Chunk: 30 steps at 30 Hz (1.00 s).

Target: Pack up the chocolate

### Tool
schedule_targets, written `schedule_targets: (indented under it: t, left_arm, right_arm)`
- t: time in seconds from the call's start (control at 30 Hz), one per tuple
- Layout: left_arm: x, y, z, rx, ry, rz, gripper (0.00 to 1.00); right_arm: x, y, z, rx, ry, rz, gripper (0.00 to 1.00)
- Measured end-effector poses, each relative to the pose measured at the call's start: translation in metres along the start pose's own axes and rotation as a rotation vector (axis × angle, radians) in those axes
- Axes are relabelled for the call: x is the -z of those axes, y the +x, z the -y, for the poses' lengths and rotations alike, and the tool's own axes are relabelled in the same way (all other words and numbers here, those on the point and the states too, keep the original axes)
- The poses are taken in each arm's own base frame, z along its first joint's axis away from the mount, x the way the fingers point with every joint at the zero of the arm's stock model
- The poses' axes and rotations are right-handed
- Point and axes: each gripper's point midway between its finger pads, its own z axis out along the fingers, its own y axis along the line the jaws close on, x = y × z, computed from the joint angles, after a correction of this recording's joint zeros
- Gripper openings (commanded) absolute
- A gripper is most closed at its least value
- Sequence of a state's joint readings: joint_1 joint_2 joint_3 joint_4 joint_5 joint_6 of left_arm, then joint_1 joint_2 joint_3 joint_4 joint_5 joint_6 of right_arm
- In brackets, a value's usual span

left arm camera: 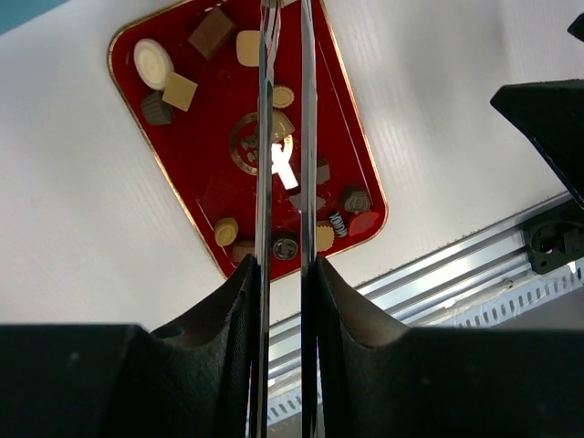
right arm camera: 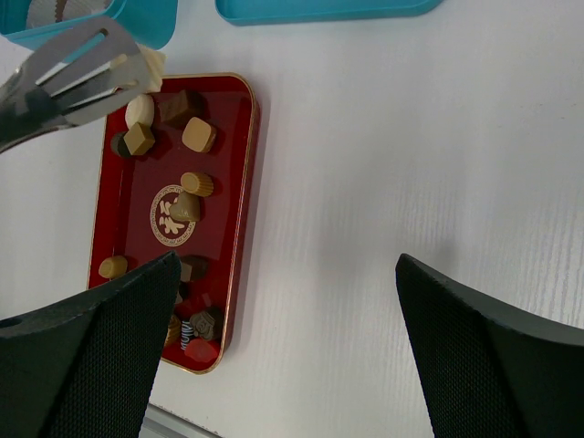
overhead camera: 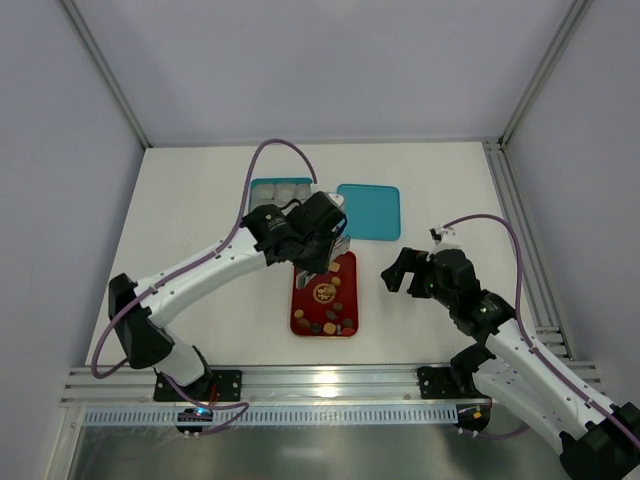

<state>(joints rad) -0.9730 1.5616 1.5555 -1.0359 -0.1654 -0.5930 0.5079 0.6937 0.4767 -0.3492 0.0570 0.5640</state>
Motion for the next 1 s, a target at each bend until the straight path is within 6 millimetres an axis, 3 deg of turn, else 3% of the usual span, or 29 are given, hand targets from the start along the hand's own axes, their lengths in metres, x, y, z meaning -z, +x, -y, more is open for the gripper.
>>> schedule_targets:
  t: [0.2, 0.57, 0.8, 1.0]
  left_arm:
    - [0.007, -0.026, -0.039, 0.074, -0.057, 0.044, 0.1]
    - [0.015, -0.084, -0.172, 0.253, -0.295, 0.141, 0.11]
    - [-0.027, -0.102, -0.212, 0.26, -0.377, 0.08, 0.1]
    - [-0.059, -0.101, -0.228, 0.251, -0.405, 0.014, 0.1]
  right_arm:
    - [-0.002, 0.003, 0.002, 0.003, 0.009, -0.014, 1.0]
    - [-0.005, 0.005, 0.0, 0.011, 0.018, -0.054, 1.0]
    - [-0.005, 0.003, -0.002, 0.011, 0.013, -0.055, 1.0]
    - [-0.005, 0.003, -0.002, 0.013, 0.014, -0.057, 1.0]
